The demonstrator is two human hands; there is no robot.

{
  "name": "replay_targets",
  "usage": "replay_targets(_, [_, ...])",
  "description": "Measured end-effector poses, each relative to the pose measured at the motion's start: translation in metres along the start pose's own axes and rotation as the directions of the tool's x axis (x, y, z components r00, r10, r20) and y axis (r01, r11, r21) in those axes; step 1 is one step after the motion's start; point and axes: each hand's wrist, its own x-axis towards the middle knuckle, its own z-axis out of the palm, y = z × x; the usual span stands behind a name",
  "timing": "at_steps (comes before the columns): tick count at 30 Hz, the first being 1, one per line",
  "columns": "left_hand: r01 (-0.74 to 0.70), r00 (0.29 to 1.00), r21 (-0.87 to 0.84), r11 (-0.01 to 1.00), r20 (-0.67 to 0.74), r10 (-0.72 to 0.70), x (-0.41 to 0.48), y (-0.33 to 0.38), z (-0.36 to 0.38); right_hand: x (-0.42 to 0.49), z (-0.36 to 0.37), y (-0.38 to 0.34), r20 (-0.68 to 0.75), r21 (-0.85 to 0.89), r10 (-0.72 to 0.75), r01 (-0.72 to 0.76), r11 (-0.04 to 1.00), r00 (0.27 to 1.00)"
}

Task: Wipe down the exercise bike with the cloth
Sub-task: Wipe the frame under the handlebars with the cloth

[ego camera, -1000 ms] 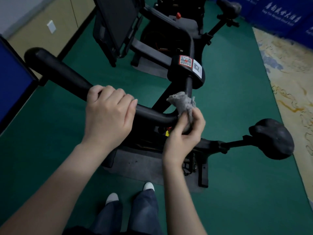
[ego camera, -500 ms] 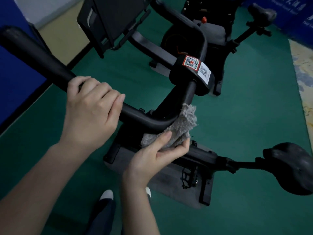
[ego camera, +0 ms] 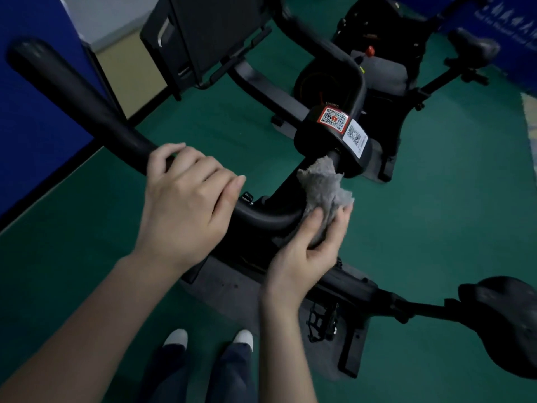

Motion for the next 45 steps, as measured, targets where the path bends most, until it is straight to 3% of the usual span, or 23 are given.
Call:
replay_targets(7, [0.028,0.999,0.006,1.0,-0.021,-0.028,-0.001,0.001,0.003,0.011,-0.011,0.006,0.031,-0.067,-0.179,0.181,0.981,0.983])
replay_targets(19, [0.063,0.998,0.001,0.998,-0.031,-0.063,-0.003,0.002,0.003,0.055,-0.019,0.003,0.244,-0.062,-0.256,0.278,0.958,0.935])
replay_targets(26, [0.064,0.998,0.007,0.998,-0.029,-0.064,-0.001,0.004,0.002,0.101,-0.008,-0.006,0.29,-0.173,-0.277,0.335,0.926,0.916])
replay_targets(28, [0.07,0.997,0.005,0.998,-0.033,-0.07,-0.002,0.004,0.002,0.093,-0.012,-0.008,0.371,-0.183,-0.329,0.416,0.891,0.868])
replay_targets(32, [0.066,0.997,0.002,0.998,-0.04,-0.065,-0.002,0.004,0.002,0.094,-0.022,-0.016,0.63,-0.181,-0.418,0.647,0.74,0.654])
replay_targets(37, [0.062,0.997,-0.002,0.998,-0.044,-0.062,-0.003,0.003,0.002,0.133,0.001,-0.04,0.858,-0.258,-0.249,0.797,0.546,0.449])
replay_targets(40, [0.058,0.997,-0.002,0.998,-0.049,-0.058,-0.003,0.003,0.003,0.14,0.011,-0.049,0.922,-0.273,-0.15,0.872,0.407,0.358])
replay_targets(45, [0.056,0.995,0.006,0.998,-0.079,-0.056,-0.003,0.003,0.006,0.13,0.007,-0.059,0.968,-0.218,-0.016,0.872,0.439,0.25])
